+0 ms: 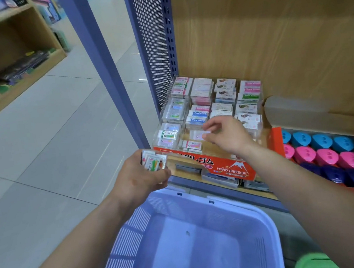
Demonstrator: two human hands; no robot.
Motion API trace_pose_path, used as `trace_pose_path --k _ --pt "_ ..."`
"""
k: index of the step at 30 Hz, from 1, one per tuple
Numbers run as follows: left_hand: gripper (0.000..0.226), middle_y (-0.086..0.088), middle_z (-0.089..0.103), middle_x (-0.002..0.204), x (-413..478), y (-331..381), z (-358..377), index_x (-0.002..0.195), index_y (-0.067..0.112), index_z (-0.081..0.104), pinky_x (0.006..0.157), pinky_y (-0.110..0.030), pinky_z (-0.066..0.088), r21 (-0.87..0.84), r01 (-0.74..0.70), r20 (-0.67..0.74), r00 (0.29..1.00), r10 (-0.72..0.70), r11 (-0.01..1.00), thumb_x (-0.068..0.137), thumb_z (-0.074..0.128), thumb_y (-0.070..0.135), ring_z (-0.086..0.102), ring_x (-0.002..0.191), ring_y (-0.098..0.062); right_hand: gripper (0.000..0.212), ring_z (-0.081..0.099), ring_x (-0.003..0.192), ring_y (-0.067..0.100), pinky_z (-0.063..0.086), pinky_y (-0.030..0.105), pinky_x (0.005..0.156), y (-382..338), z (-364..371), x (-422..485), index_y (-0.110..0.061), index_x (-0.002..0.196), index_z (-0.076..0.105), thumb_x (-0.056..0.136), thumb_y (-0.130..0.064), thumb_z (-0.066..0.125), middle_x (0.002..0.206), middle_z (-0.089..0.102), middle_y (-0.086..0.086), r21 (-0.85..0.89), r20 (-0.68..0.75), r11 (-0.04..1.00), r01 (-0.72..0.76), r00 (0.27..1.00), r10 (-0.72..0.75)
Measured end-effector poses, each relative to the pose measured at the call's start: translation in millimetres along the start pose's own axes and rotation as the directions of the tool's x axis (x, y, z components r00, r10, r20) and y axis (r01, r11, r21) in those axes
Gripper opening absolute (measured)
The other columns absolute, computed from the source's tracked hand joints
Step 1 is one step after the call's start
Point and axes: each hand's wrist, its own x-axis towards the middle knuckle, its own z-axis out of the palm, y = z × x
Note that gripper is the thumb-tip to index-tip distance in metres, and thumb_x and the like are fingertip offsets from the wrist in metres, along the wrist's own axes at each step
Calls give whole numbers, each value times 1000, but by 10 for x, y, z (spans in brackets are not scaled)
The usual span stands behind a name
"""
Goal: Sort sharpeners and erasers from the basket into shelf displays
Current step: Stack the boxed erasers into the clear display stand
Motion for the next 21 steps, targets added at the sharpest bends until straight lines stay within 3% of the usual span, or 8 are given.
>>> trace_pose_path --k 3,9,14,18,21 --pt "37 -11 67 88 21 -11 -25 108 11 62 59 -22 57 -14 0 5 1000 0 1000 79 77 -7 65 75 -21 9 65 90 10 54 32 83 -18 194 177 -30 98 72 90 -26 72 91 68 -13 -214 1 974 70 997 -71" --pt "40 -14 70 91 50 -27 -30 108 12 63 67 -33 62 -42 -10 8 1000 11 999 77 79 -6 66 78 -23 16 67 91 23 56 37 76 -23 407 240 -29 106 71 97 -36 59 95 73 -4 -551 -40 830 86 991 -129" --pt "39 -7 68 86 49 -11 2 109 12 63 65 -30 62 -52 -23 22 999 24 998 78 79 -6 64 77 -19 19 67 90 27 53 35 71 -10 404 220 -27 107 70 99 -37 56 95 73 1 -610 -14 784 111 989 -150" --pt "38 -8 67 84 42 7 5 109 10 63 65 -30 62 -65 -24 27 999 26 998 79 77 -8 63 76 -21 22 69 99 26 57 38 81 2 311 109 -23 115 70 98 -29 60 107 75 1 -520 -76 839 161 969 -233" --pt "39 -6 67 83 35 9 2 109 10 63 67 -31 63 -62 -27 29 999 29 998 78 78 -7 64 76 -20 29 66 110 21 53 36 88 9 216 27 -26 126 68 100 -27 56 118 73 -3 -464 25 860 212 974 -227"
